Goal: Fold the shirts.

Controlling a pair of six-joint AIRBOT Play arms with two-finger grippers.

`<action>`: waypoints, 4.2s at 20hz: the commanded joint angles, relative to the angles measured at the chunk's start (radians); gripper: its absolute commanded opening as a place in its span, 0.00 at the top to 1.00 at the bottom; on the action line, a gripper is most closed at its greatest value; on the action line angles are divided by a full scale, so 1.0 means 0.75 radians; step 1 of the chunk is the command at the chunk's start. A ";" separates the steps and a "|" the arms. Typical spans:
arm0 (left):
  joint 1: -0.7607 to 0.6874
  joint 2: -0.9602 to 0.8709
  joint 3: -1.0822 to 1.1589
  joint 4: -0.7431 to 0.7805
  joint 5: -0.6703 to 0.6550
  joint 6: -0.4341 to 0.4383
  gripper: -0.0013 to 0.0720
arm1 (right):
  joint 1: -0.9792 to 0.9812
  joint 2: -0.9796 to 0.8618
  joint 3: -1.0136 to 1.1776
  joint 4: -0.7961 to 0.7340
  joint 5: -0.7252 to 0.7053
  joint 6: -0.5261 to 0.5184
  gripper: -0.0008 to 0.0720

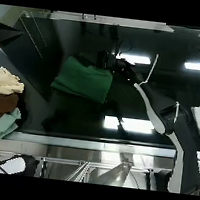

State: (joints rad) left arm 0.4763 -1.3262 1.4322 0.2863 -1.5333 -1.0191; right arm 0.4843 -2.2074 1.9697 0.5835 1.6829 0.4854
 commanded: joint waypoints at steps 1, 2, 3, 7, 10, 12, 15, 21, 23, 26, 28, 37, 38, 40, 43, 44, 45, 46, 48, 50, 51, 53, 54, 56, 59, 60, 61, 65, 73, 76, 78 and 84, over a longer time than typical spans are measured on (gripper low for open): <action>-0.050 0.005 -0.015 -0.003 -0.011 0.009 0.96 | 0.046 0.022 -0.011 -0.265 -0.093 0.092 0.02; -0.063 0.005 -0.003 -0.003 -0.011 0.008 0.96 | 0.038 0.045 -0.011 -0.482 -0.196 0.178 0.02; -0.075 0.006 0.010 -0.002 -0.014 0.007 0.96 | 0.031 0.077 -0.011 -0.726 -0.266 0.268 0.02; -0.102 0.006 0.041 -0.002 -0.016 0.006 0.96 | 0.006 0.283 -0.012 -1.513 -0.330 0.638 0.02; -0.103 0.012 0.041 -0.002 -0.013 0.005 0.96 | -0.003 0.344 -0.019 -1.671 -0.412 0.981 0.02; -0.103 0.012 0.041 -0.002 -0.013 0.005 0.96 | -0.003 0.329 -0.018 -1.598 -0.530 0.989 0.02; -0.103 0.012 0.041 -0.003 -0.011 0.006 0.96 | -0.003 0.299 -0.018 -1.488 -0.687 0.990 0.02; -0.103 0.011 0.041 -0.002 -0.010 0.007 0.96 | -0.015 0.203 -0.018 -1.355 -0.801 0.990 0.02; -0.103 0.011 0.041 -0.001 -0.010 0.008 0.96 | -0.076 0.196 -0.022 -1.360 -0.720 0.998 0.02; -0.103 0.011 0.041 0.002 -0.022 0.011 0.96 | -0.198 0.244 -0.092 -1.638 -0.481 1.166 0.02; -0.103 0.011 0.041 0.002 -0.021 0.012 0.96 | -0.241 0.384 -0.294 -1.912 -0.490 1.244 0.02; -0.103 0.011 0.041 0.002 0.001 0.027 0.96 | -0.309 0.478 -0.553 -1.786 -0.825 1.199 0.02; -0.103 0.011 0.041 0.002 0.002 0.027 0.96 | -0.310 0.465 -0.553 -1.774 -0.835 1.199 0.02; -0.103 0.011 0.041 0.002 0.009 0.032 0.96 | -0.310 0.436 -0.553 -1.759 -0.872 1.204 0.02; -0.103 0.011 0.041 0.002 0.010 0.039 0.96 | -0.304 0.385 -0.553 -1.750 -0.886 1.198 0.02; -0.103 0.011 0.041 0.002 0.009 0.047 0.96 | -0.301 0.365 -0.553 -1.754 -0.881 1.198 0.02; -0.103 0.011 0.041 0.002 0.010 0.047 0.96 | -0.300 0.343 -0.553 -1.745 -0.884 1.199 0.02; -0.103 0.011 0.041 0.002 0.009 0.048 0.96 | -0.300 0.321 -0.553 -1.707 -0.889 1.205 0.02; -0.103 0.011 0.041 0.001 0.010 0.061 0.96 | -0.300 0.270 -0.553 -1.507 -0.907 1.214 0.02; -0.103 0.011 0.041 0.001 0.010 0.069 0.96 | -0.287 0.213 -0.553 -1.265 -0.955 1.176 0.02; -0.103 0.011 0.041 0.001 0.009 0.073 0.96 | -0.273 0.184 -0.552 -1.132 -0.995 1.109 0.02; -0.103 0.011 0.041 0.002 0.010 0.081 0.96 | -0.238 0.139 -0.542 -0.926 -1.039 0.984 0.04; -0.103 0.011 0.041 0.002 0.009 0.081 0.96 | -0.221 0.124 -0.535 -0.857 -1.041 0.944 0.30; -0.103 0.011 0.041 0.002 0.010 0.082 0.96 | -0.202 0.122 -0.532 -0.781 -1.036 0.802 0.75; -0.103 0.011 0.041 0.002 0.010 0.081 0.96 | -0.216 0.144 -0.505 -0.731 -1.022 0.725 0.97; -0.103 0.011 0.041 0.002 0.009 0.081 0.96 | -0.234 0.172 -0.505 -0.739 -1.021 0.717 0.97; -0.103 0.011 0.041 0.002 0.009 0.080 0.96 | -0.262 0.215 -0.505 -0.775 -1.015 0.719 0.97; -0.103 0.011 0.041 0.001 0.009 0.080 0.96 | -0.523 0.529 -0.505 -1.419 -0.898 1.095 0.97; -0.103 0.011 0.041 0.002 0.009 0.065 0.96 | -1.459 1.037 -0.505 -1.999 -0.439 1.432 0.97; -0.103 0.011 0.041 0.002 0.007 0.066 0.96 | -1.739 1.062 -0.505 -2.096 -0.236 1.514 0.97; -0.103 0.011 0.041 0.003 0.002 0.066 0.96 | -1.877 1.062 -0.505 -2.095 -0.146 1.513 0.97; -0.103 0.011 0.041 0.005 -0.005 0.066 0.96 | -2.049 1.036 -0.499 -2.206 0.019 1.467 0.97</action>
State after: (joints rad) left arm 0.3996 -1.3178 1.4620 0.2878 -1.5341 -0.9707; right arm -0.9924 -1.4277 1.5913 -1.0122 1.6199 1.6039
